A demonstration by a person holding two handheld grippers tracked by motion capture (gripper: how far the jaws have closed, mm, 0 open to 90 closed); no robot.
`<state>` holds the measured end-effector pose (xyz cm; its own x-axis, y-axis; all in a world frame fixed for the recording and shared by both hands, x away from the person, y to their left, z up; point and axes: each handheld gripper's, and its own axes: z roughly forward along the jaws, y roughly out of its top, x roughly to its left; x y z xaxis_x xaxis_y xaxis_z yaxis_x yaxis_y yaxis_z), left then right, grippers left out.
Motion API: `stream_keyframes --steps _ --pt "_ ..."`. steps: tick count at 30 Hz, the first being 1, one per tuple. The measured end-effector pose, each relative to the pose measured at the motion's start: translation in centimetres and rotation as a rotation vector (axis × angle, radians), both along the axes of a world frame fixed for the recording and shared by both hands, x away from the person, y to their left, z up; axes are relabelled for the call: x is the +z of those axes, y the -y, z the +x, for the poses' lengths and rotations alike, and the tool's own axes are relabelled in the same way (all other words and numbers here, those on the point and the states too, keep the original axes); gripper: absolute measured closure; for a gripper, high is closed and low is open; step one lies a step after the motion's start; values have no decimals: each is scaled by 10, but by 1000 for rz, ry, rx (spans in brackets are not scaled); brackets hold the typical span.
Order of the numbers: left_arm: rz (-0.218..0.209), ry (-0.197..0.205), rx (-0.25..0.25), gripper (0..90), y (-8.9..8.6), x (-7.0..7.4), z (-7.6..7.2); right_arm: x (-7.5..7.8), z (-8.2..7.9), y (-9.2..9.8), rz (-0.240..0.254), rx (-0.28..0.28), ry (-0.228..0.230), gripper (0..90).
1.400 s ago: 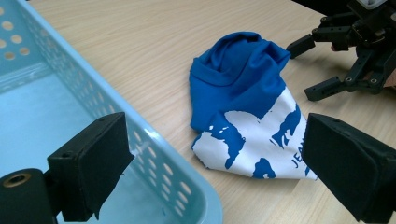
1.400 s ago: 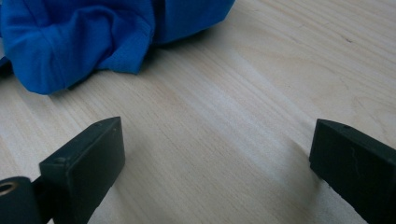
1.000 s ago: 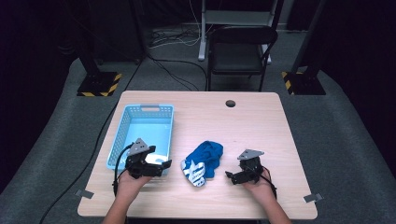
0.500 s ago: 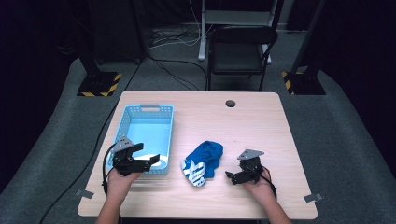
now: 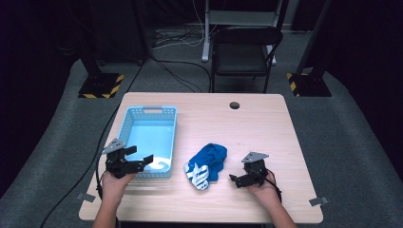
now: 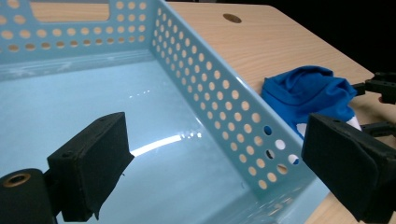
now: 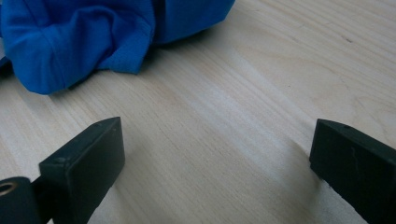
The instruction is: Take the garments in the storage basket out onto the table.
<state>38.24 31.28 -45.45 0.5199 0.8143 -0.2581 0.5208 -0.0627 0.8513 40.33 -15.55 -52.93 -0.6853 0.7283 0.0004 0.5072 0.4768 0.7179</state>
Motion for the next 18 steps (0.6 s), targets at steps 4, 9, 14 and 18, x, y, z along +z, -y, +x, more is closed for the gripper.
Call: stream_keyframes --steps 4,9,14,18 --pt "-21 -4 33 73 -10 -2 0 0 0 0 0 -1 0 26" --pt "-39 -8 64 73 -21 -3 -1 0 0 0 0 -1 -1 26" --pt "-76 -8 87 73 -29 -2 -2 0 0 0 0 -1 -1 26" --pt "-93 -6 115 73 -37 -2 -3 0 0 0 0 -1 0 26"
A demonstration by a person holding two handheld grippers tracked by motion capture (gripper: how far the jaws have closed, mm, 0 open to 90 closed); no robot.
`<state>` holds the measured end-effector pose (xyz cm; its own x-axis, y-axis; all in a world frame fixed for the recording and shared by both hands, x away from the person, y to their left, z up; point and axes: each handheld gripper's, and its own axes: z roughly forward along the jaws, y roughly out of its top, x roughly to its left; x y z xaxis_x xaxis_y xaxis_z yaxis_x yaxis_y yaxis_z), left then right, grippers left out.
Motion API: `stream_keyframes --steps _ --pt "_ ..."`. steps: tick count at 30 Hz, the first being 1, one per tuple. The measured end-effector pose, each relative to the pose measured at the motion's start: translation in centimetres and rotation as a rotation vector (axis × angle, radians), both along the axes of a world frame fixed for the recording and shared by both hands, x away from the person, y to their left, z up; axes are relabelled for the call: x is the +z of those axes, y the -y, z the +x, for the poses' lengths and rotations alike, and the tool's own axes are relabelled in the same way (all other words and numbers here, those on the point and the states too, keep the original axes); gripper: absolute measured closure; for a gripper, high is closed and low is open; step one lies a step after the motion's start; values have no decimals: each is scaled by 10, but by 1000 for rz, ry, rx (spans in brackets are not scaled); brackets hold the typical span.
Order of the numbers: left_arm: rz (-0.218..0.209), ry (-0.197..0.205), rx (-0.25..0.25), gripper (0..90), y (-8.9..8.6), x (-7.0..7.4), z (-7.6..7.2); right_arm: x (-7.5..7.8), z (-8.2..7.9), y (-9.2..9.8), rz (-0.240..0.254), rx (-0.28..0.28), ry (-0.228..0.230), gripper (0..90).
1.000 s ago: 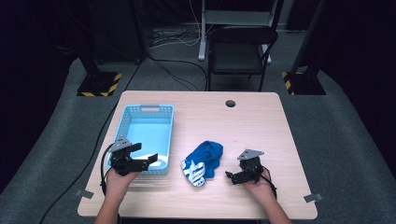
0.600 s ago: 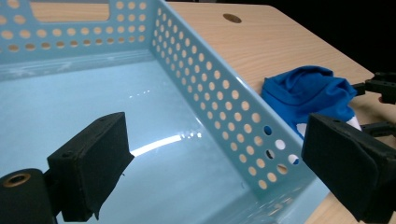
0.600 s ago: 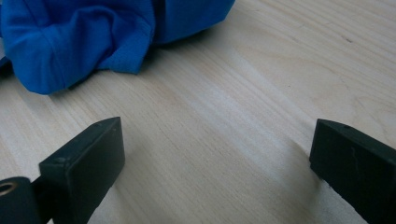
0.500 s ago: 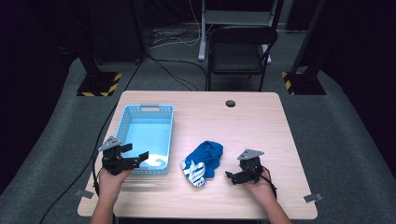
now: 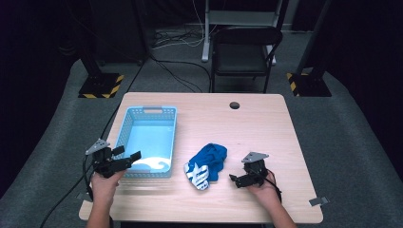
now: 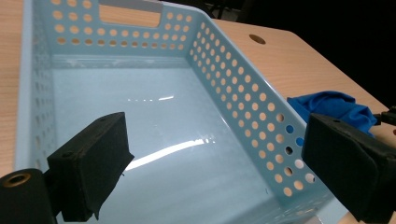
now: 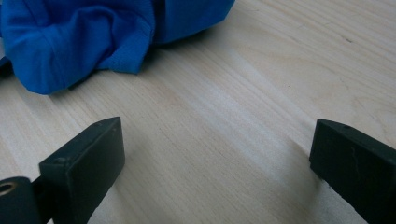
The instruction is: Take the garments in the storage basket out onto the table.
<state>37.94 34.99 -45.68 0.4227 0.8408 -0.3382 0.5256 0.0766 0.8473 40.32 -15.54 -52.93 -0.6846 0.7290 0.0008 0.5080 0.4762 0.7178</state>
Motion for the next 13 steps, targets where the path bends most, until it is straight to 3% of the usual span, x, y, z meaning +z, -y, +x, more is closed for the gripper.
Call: stream_keyframes --steps 8,13 --pt "-50 -5 58 73 -18 -1 -3 0 0 0 0 1 0 26" --pt "-57 -8 79 72 -24 -1 -5 0 0 0 0 1 1 26"
